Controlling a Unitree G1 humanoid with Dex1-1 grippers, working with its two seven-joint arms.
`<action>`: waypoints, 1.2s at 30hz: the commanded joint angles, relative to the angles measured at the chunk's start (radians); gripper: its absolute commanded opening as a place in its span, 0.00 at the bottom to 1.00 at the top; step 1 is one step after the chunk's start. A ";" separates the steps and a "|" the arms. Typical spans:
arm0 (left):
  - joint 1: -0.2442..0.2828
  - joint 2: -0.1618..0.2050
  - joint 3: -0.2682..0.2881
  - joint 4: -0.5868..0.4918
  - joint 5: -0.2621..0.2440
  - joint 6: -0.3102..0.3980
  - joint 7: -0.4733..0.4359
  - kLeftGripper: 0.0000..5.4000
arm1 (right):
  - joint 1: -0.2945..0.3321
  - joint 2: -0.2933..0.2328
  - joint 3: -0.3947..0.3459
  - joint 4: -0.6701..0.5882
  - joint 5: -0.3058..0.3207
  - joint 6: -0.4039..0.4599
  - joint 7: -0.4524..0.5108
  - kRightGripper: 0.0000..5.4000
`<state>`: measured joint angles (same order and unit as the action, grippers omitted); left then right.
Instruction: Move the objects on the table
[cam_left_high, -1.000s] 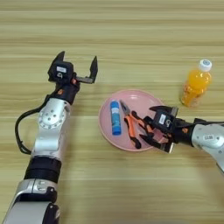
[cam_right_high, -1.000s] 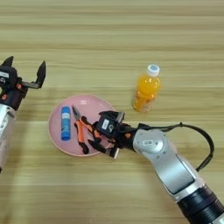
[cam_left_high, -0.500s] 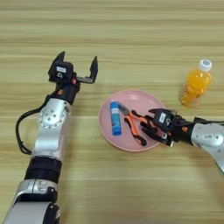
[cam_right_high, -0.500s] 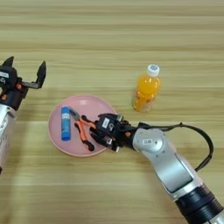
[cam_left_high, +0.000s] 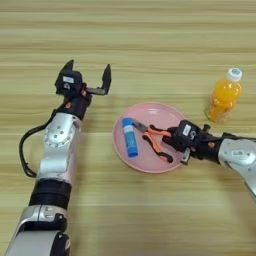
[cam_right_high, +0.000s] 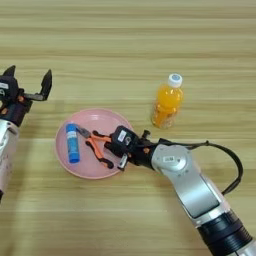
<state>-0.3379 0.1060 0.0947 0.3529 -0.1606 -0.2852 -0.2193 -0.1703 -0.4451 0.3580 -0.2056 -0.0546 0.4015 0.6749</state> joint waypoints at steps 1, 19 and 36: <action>-0.003 -0.005 0.002 -0.015 -0.012 0.024 -0.005 1.00 | -0.013 -0.003 -0.016 0.028 0.029 0.094 0.024 0.16; -0.005 -0.011 0.012 -0.027 -0.016 0.040 -0.008 1.00 | -0.050 0.011 -0.084 0.036 0.106 0.117 0.018 0.16; -0.017 -0.006 0.016 0.001 -0.004 0.024 -0.009 1.00 | -0.025 -0.026 -0.272 -0.104 0.260 0.213 0.021 0.16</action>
<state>-0.3392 0.0968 0.1100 0.3457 -0.1645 -0.2583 -0.2239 -0.2152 -0.4415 0.1255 -0.2804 0.1779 0.6016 0.6872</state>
